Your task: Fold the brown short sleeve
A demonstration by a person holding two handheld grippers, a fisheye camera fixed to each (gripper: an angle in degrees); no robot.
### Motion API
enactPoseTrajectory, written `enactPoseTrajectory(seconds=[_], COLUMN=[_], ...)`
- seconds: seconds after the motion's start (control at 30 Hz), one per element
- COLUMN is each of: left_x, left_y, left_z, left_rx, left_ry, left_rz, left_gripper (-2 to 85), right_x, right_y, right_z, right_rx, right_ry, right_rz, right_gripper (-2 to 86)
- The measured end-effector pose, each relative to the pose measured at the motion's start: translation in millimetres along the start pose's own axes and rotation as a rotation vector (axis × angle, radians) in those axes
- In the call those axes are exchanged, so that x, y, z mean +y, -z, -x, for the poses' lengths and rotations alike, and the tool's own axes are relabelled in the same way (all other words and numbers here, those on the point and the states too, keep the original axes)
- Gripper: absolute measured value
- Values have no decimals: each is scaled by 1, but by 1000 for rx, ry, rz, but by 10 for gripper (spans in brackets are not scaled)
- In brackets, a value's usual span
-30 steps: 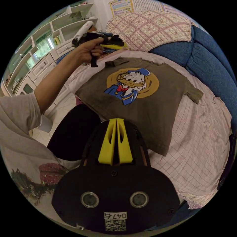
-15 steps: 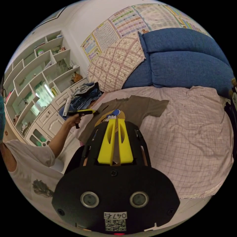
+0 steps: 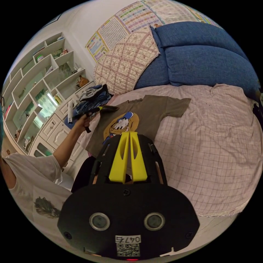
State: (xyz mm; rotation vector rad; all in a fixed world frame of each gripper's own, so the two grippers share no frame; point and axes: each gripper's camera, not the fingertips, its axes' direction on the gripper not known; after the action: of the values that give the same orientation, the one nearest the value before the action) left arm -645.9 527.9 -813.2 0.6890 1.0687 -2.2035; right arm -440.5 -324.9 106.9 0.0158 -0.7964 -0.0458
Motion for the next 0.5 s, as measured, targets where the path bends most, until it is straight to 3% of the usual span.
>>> enactPoseTrajectory(seconds=[0.1,0.17,0.4,0.5], left_x=[18,35,37,42], left_y=[-42,-70,-75,-72], left_z=[-23,-35,8,36], left_rx=[-64,-265,-315,-182], left_ry=[-206,-348,-289,-229], left_rz=[250,361,340,330], left_gripper=[-6,-4,1,8], right_x=[4,8,14,16], right_y=[-8,-12,-18,-25], right_z=[-5,-9,-12,-13], right_rx=[-12,-18,-30,-31], right_ry=[-8,-13,-25,-26], right_rz=[18,25,7,21], right_gripper=[-12,-12,-12,-12])
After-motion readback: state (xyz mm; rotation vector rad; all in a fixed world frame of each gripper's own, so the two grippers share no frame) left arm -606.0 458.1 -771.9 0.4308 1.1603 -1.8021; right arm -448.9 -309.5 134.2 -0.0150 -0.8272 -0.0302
